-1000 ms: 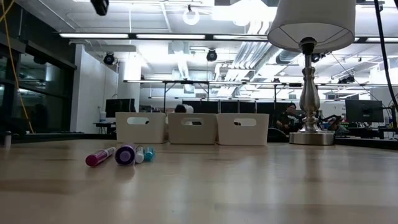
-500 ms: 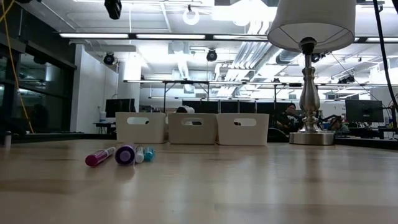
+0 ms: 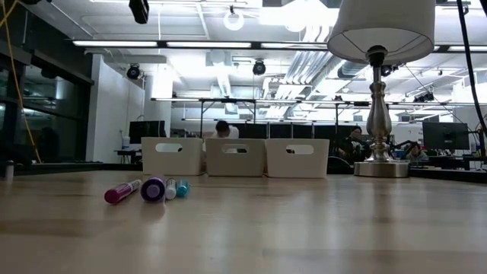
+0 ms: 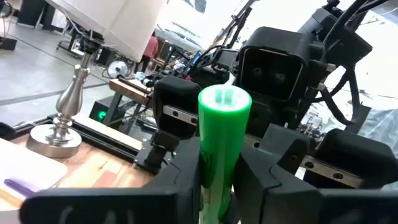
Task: Pick & Place Markers
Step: Put the green highlighter pen into the left white bin
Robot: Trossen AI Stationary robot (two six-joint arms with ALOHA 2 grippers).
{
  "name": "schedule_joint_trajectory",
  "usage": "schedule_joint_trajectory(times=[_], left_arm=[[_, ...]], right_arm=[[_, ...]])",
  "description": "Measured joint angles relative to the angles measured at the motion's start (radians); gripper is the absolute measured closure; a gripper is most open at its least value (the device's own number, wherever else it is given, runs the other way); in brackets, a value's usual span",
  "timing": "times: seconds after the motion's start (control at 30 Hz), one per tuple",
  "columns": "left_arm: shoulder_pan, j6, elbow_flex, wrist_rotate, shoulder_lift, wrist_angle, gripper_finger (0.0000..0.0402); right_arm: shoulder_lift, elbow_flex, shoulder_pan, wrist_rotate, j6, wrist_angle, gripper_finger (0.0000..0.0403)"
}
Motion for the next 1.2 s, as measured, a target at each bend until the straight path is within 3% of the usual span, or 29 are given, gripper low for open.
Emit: schedule_joint_trajectory(times=[0.3, 0.47, 0.6, 0.77, 0.87, 1.03, 1.2], left_arm=[[0.000, 0.003, 0.000, 0.011, 0.000, -0.006, 0.0343], [0.000, 0.009, 0.000, -0.010, -0.001, -0.023, 0.0343], [0.000, 0.012, 0.001, -0.083, -0.018, -0.092, 0.0343], [0.006, 0.018, 0.066, -0.247, -0.033, -0.345, 0.0343], [0.068, 0.009, 0.132, -0.275, -0.030, -0.533, 0.0343], [0.261, -0.018, 0.212, -0.177, 0.032, -0.706, 0.0343], [0.504, -0.044, 0.258, 0.028, 0.131, -0.775, 0.0343]], right_arm=[[0.000, 0.000, 0.000, -0.022, -0.001, -0.003, 0.0343], [-0.018, 0.000, 0.001, -0.032, 0.019, -0.045, 0.0248], [-0.064, 0.000, 0.001, 0.008, 0.060, -0.150, 0.0198], [-0.138, 0.001, 0.003, 0.084, 0.166, -0.381, 0.0181], [-0.169, 0.002, 0.003, 0.090, 0.253, -0.515, 0.0180], [-0.174, 0.002, 0.016, 0.099, 0.320, -0.651, 0.0179], [-0.169, -0.014, 0.037, 0.114, 0.344, -0.685, 0.0179]])
